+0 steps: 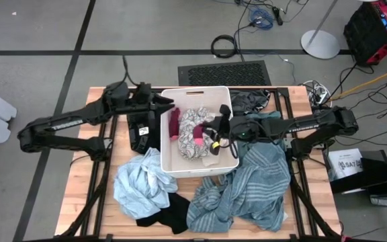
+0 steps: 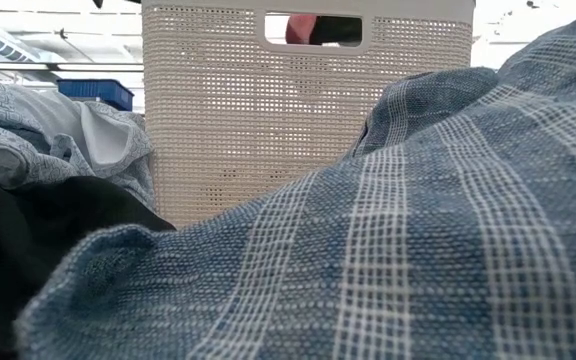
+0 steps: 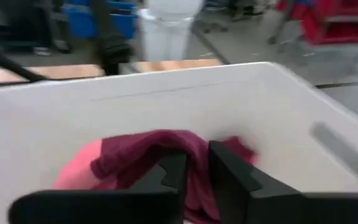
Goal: Sort clothes
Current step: Put the red sock into the laundry bin, then adjust the laundry bin on the table
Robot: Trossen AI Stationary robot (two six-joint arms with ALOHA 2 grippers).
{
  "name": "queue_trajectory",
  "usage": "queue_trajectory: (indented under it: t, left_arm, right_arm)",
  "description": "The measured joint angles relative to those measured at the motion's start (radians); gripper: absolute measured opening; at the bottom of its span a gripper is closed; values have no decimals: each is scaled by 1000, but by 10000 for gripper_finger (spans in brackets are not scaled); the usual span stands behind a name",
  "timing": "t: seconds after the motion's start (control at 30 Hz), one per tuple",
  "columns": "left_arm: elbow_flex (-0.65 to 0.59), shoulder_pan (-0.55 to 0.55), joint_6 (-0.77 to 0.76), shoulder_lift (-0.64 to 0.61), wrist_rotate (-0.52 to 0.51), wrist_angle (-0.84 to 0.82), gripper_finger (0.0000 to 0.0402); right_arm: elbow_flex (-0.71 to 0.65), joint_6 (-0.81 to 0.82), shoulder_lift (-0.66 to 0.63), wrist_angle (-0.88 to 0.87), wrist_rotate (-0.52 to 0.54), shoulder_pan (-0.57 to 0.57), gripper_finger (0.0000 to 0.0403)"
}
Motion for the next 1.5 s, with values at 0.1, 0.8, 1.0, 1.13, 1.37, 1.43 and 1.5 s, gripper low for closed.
queue_trajectory:
  t: [0.1,0.8,1.0,1.13,1.37,1.43,1.5]
  left_arm:
    - [0,-1,3,-33,-11,-58,121]
    - [0,-60,51,-56,-94,-219,121]
    - [0,-60,50,-56,-94,-236,121]
    - [0,-68,58,-56,-95,-267,121]
    - [-7,-114,82,-63,-97,-305,121]
    - [-22,-130,81,-70,-116,-303,121]
    - [-43,-148,81,-80,-163,-306,121]
  right_arm:
    - [39,61,0,-101,-72,-10,95]
    - [212,236,-4,-694,-103,19,172]
    - [280,141,-5,-689,20,60,171]
    - [316,135,-14,-755,180,127,171]
    - [322,402,-103,-1054,360,236,171]
    - [316,554,-121,-1179,419,256,171]
    - [289,711,-136,-1285,461,264,171]
